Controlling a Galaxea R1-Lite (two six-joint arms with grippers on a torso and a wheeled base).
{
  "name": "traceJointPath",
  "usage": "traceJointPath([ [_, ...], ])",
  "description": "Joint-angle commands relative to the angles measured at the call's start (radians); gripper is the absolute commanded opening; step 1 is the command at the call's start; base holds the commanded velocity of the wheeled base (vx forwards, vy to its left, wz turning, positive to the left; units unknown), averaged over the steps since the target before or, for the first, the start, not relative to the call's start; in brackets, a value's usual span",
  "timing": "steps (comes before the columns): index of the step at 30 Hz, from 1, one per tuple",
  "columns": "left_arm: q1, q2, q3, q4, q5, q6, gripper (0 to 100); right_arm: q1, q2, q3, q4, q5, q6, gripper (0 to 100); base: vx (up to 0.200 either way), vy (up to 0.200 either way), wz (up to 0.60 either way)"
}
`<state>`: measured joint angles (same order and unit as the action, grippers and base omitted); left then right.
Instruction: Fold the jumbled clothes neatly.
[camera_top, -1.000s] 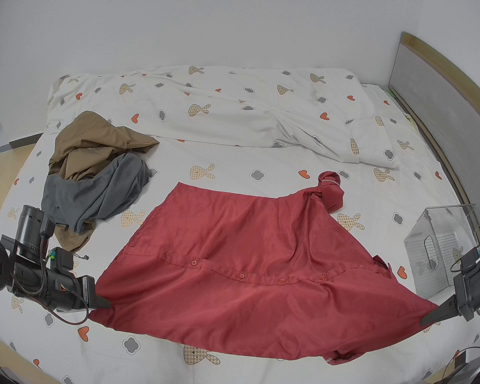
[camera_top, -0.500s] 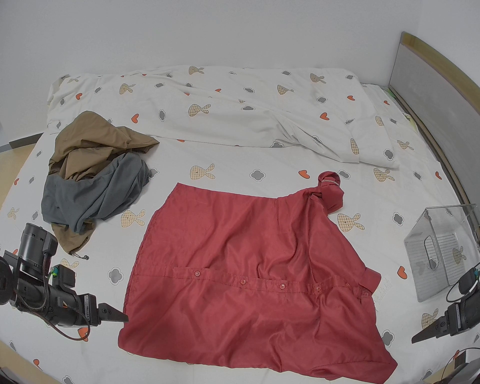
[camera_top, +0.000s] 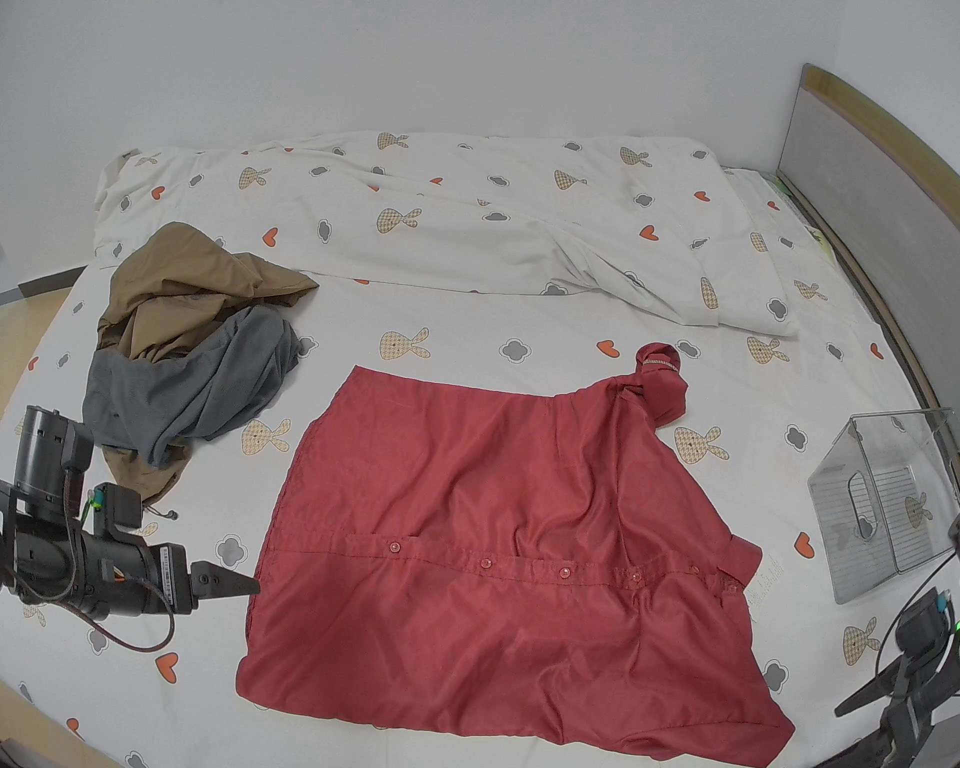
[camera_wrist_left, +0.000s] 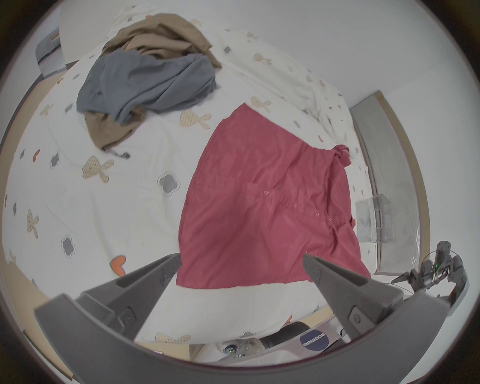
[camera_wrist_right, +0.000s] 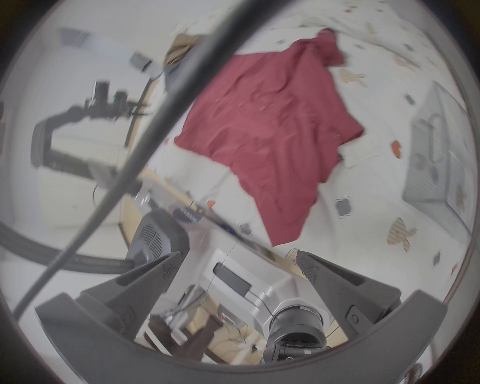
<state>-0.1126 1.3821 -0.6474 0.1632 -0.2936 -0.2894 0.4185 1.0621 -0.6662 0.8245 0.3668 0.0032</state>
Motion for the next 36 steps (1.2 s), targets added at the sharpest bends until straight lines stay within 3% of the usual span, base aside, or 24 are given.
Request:
traceJointPath([
  [1, -0.047, -0.015, -0.147, -0.025, -0.002, -0.008, 100, 0.218, 0.256, 0.03, -0.008, 0.026, -0.04, 100, 0.0, 0.0, 0.0],
  [6, -0.047, -0.009, -0.258, -0.019, -0.012, -0.04, 100, 0.22, 0.312, 0.028, -0.011, 0.029, -0.04, 100, 0.0, 0.0, 0.0],
  [9, -0.047, 0.003, -0.316, -0.022, -0.012, -0.056, 100, 0.217, 0.326, 0.039, -0.044, 0.075, -0.037, 100, 0.0, 0.0, 0.0],
  [10, -0.047, 0.008, -0.351, -0.027, -0.013, -0.073, 100, 0.207, 0.315, 0.109, -0.159, 0.178, -0.034, 100, 0.0, 0.0, 0.0],
  [11, -0.047, 0.006, -0.365, -0.027, -0.013, -0.083, 100, 0.206, 0.308, 0.158, -0.234, 0.212, -0.035, 100, 0.0, 0.0, 0.0],
  [12, -0.047, 0.006, -0.367, -0.027, -0.013, -0.083, 100, 0.206, 0.306, 0.166, -0.245, 0.213, -0.035, 100, 0.0, 0.0, 0.0],
  [13, -0.047, 0.006, -0.382, -0.028, -0.015, -0.097, 100, 0.217, 0.282, 0.25, -0.372, 0.216, -0.035, 100, 0.0, 0.0, 0.0],
  [15, -0.047, 0.008, -0.391, -0.028, -0.015, -0.102, 100, 0.223, 0.263, 0.321, -0.453, 0.215, -0.04, 100, 0.0, 0.0, 0.0],
  [24, -0.047, 0.04, -0.399, -0.028, -0.013, -0.102, 100, 0.33, 0.268, 0.35, -0.446, 0.215, -0.04, 100, 0.0, 0.0, 0.0],
  [27, -0.047, 0.04, -0.4, -0.028, -0.013, -0.103, 100, 0.365, 0.286, 0.372, -0.461, 0.161, -0.043, 100, 0.0, 0.0, 0.0],
  [32, -0.045, 0.035, -0.403, -0.028, -0.013, -0.103, 100, 0.358, 0.326, 0.395, -0.469, -0.008, -0.046, 100, 0.0, 0.0, 0.0],
  [36, -0.044, 0.032, -0.4, -0.028, -0.012, -0.102, 100, 0.356, 0.372, 0.399, -0.47, -0.043, -0.048, 100, 0.0, 0.0, 0.0],
])
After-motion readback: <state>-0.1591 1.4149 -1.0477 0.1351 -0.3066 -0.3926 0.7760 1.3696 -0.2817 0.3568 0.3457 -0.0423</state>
